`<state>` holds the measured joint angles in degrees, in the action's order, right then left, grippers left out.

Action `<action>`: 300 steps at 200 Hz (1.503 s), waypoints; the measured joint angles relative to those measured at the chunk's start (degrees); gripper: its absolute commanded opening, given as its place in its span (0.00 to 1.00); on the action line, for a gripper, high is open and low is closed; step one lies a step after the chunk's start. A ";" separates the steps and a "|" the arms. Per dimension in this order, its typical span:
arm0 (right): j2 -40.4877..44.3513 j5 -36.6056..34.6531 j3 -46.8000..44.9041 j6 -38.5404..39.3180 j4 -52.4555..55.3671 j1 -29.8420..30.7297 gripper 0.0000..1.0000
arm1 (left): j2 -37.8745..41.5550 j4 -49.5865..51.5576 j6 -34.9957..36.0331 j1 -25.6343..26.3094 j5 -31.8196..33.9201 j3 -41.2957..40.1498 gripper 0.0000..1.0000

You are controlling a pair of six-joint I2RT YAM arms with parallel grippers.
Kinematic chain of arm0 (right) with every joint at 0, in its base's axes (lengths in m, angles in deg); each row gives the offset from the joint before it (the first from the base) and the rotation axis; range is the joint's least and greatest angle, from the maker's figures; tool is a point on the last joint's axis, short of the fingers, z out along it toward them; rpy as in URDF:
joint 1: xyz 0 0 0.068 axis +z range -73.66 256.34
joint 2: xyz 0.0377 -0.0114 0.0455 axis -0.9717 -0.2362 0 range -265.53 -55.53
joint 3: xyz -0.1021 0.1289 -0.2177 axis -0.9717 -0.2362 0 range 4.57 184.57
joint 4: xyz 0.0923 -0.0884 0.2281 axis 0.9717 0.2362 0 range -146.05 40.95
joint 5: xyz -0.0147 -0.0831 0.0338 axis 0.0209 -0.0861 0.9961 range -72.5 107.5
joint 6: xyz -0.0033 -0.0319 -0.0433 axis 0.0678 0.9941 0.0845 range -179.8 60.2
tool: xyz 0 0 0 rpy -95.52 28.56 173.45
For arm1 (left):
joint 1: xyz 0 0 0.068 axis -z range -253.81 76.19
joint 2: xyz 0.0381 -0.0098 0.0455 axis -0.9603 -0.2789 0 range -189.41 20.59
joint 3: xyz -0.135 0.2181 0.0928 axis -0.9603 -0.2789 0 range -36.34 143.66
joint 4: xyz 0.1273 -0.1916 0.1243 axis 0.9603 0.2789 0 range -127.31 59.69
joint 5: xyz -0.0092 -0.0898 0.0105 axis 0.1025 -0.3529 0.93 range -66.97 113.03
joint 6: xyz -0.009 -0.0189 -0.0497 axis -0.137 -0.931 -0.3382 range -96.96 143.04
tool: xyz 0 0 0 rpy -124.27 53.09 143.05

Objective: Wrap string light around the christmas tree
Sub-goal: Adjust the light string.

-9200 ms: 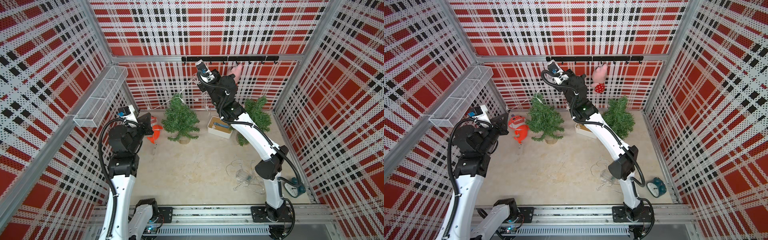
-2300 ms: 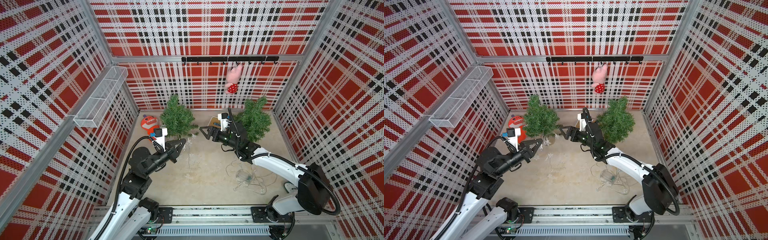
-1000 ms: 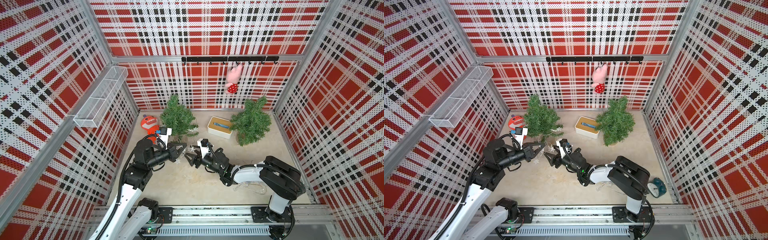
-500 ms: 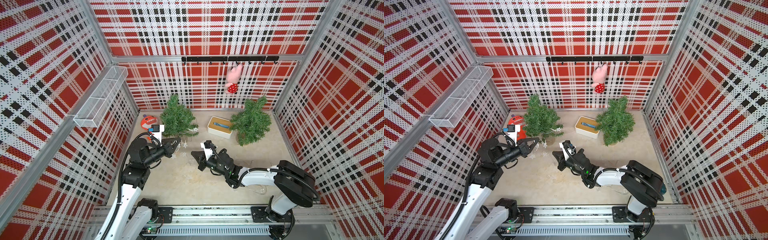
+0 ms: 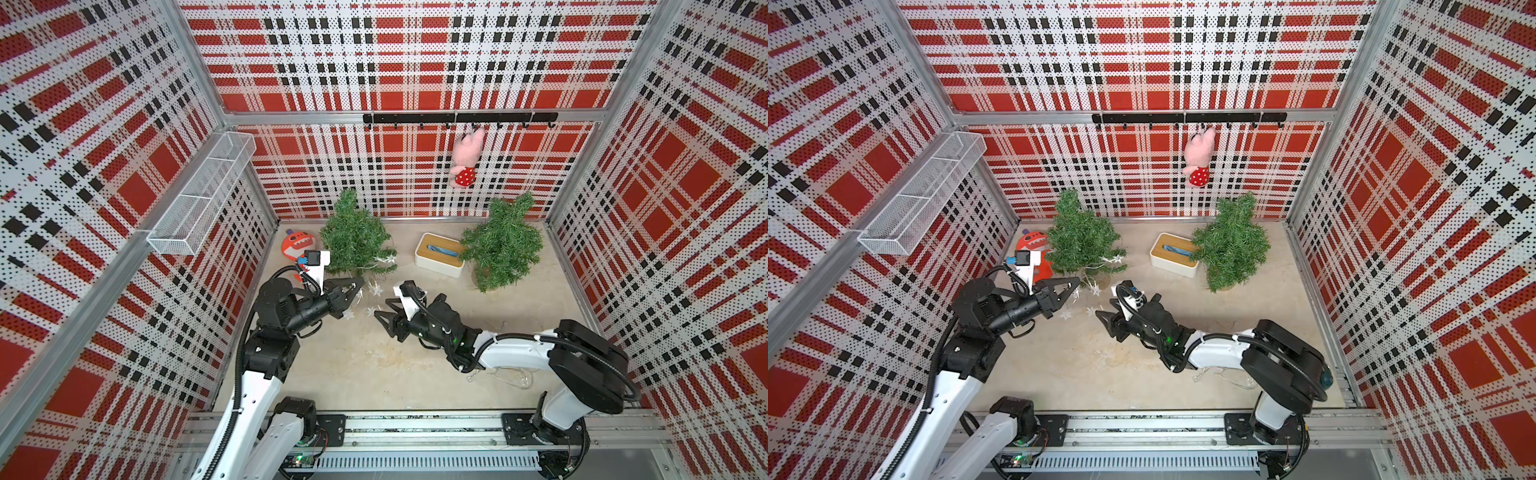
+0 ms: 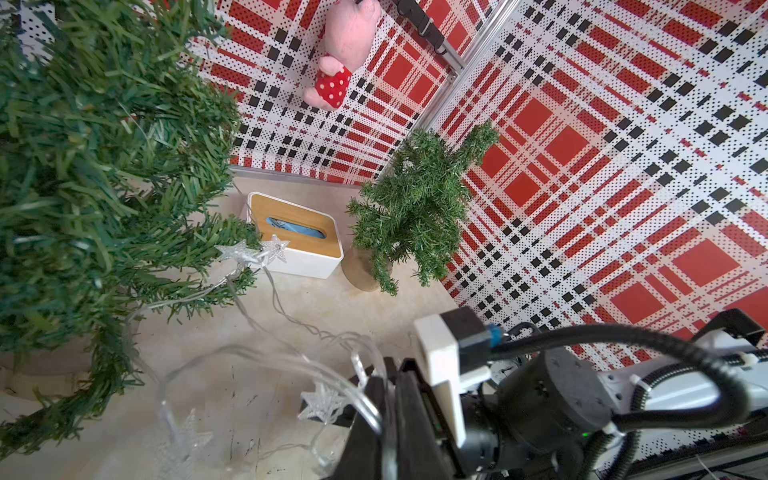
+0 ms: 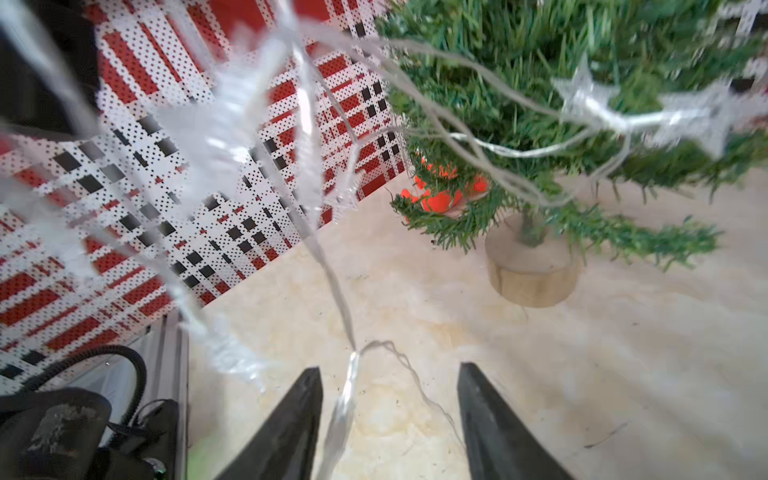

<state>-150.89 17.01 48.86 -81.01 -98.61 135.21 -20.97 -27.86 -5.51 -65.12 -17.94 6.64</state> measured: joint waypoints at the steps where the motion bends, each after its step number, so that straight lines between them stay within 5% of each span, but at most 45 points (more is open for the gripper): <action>1: -0.17 -0.04 0.04 0.07 -0.09 0.00 0.67 | 0.00 0.00 0.00 0.00 -0.02 0.00 0.00; 44: -10.32 -4.35 2.75 0.72 -9.51 0.00 0.62 | 0.31 -0.02 -0.59 0.00 -0.90 0.02 0.00; 92: -15.04 -6.88 2.82 1.36 -22.88 0.13 0.15 | 0.04 -0.02 -0.55 0.00 -1.27 0.04 0.00; 148: -12.79 -8.04 -3.02 1.05 -29.22 0.26 0.01 | -0.70 0.50 0.28 -0.33 -1.33 0.55 0.00; 195: -2.25 -7.96 -10.86 0.68 -26.34 0.26 0.00 | -0.98 1.11 1.95 -0.61 -1.05 0.57 0.25; 219: 8.31 -7.67 -14.84 1.27 -19.50 0.26 0.00 | -0.83 2.10 2.95 -0.74 -0.52 0.50 0.53; 265: 35.78 -11.04 -15.43 8.20 2.99 0.26 0.00 | 0.57 2.93 4.59 -0.79 1.95 -0.37 0.58; 300: 44.78 -13.88 -7.52 13.79 17.33 0.26 0.00 | 0.24 4.72 8.37 1.57 9.77 -0.37 0.68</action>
<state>-106.10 3.13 41.35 -67.22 -81.28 135.47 -20.73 -23.14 2.86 -63.54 -8.17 6.27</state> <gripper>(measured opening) 0.081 0.660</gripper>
